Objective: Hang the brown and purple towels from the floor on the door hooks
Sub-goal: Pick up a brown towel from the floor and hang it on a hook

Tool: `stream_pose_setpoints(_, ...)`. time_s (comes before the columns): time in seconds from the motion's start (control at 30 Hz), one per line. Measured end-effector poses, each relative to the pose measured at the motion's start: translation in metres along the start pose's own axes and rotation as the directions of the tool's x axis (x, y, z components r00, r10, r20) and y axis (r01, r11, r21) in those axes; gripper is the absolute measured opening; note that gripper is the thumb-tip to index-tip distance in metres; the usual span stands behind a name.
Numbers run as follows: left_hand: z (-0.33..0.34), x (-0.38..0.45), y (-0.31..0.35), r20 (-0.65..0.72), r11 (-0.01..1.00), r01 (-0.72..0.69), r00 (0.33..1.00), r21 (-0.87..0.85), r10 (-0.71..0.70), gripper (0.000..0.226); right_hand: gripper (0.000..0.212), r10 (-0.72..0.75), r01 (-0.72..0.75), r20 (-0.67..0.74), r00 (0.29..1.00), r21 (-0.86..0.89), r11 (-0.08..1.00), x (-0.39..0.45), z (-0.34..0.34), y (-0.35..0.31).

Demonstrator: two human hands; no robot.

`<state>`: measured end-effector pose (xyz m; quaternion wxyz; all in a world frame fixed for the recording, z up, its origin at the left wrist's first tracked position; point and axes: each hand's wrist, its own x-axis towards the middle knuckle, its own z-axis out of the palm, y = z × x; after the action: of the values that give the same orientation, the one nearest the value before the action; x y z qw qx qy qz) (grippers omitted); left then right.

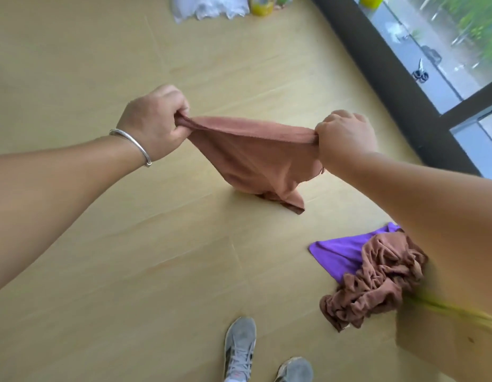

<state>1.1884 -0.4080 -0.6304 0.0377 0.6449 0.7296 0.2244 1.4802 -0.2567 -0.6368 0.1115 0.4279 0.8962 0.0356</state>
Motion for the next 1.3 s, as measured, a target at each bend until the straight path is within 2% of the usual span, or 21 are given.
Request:
stream_pose_setpoints(0.1,-0.044,-0.006,-0.026,-0.053,0.996,0.068,0.996,0.059,-0.065,0.016,0.027,-0.009,0.009,-0.004,1.0,-0.045,0.999,0.015,-0.032,-0.018)
stream_pose_setpoints(0.23,-0.092,-0.033,-0.058,-0.082,0.981,0.151,0.987,0.126,-0.141,0.015,0.03,-0.101,0.098,-0.038,0.994,-0.071,0.993,0.025,-0.061,-0.052)
stream_pose_setpoints(0.37,-0.11,-0.079,-0.067,-0.118,0.972,0.19,0.978,0.14,-0.174,0.015,0.02,-0.203,0.201,-0.042,0.978,-0.042,0.979,0.015,-0.063,-0.081)
stream_pose_setpoints(0.43,-0.108,-0.112,-0.065,-0.113,0.965,0.219,0.972,0.143,-0.204,0.006,0.03,-0.267,0.268,-0.039,0.963,0.0,0.964,-0.002,-0.05,-0.09)
stream_pose_setpoints(0.57,-0.084,-0.197,-0.044,-0.027,0.94,0.309,0.951,0.148,-0.308,0.004,0.02,-0.405,0.404,-0.011,0.914,0.092,0.91,-0.051,-0.003,-0.102)
stream_pose_setpoints(0.67,-0.058,-0.264,-0.019,0.012,0.924,0.361,0.931,0.124,-0.365,0.004,0.019,-0.457,0.446,0.087,0.885,0.119,0.887,-0.096,0.039,-0.101)
stream_pose_setpoints(0.8,-0.01,-0.357,0.016,0.114,0.883,0.459,0.876,0.101,-0.468,0.004,0.03,-0.495,0.472,0.19,0.848,0.154,0.868,-0.157,0.102,-0.087)
stream_pose_setpoints(1.0,0.056,-0.456,0.061,0.27,0.844,0.536,0.81,0.024,-0.521,0.003,0.021,-0.496,0.487,0.362,0.789,0.124,0.865,-0.226,0.167,-0.074)
stream_pose_setpoints(1.07,0.071,-0.477,0.069,0.305,0.828,0.56,0.788,0.008,-0.536,0.011,0.02,-0.508,0.508,0.404,0.761,0.115,0.853,-0.238,0.181,-0.075)
stream_pose_setpoints(1.13,0.081,-0.489,0.074,0.331,0.81,0.586,0.765,0.0,-0.553,0.015,0.02,-0.499,0.499,0.418,0.759,0.118,0.858,-0.241,0.191,-0.08)
stream_pose_setpoints(1.2,0.089,-0.494,0.073,0.342,0.801,0.599,0.751,0.007,-0.565,0.009,0.018,-0.479,0.48,0.422,0.77,0.114,0.87,-0.239,0.198,-0.088)
stream_pose_setpoints(1.3,0.107,-0.495,0.062,0.379,0.755,0.654,0.686,0.055,-0.621,0.009,0.02,-0.417,0.397,0.425,0.803,0.14,0.907,-0.229,0.21,-0.103)
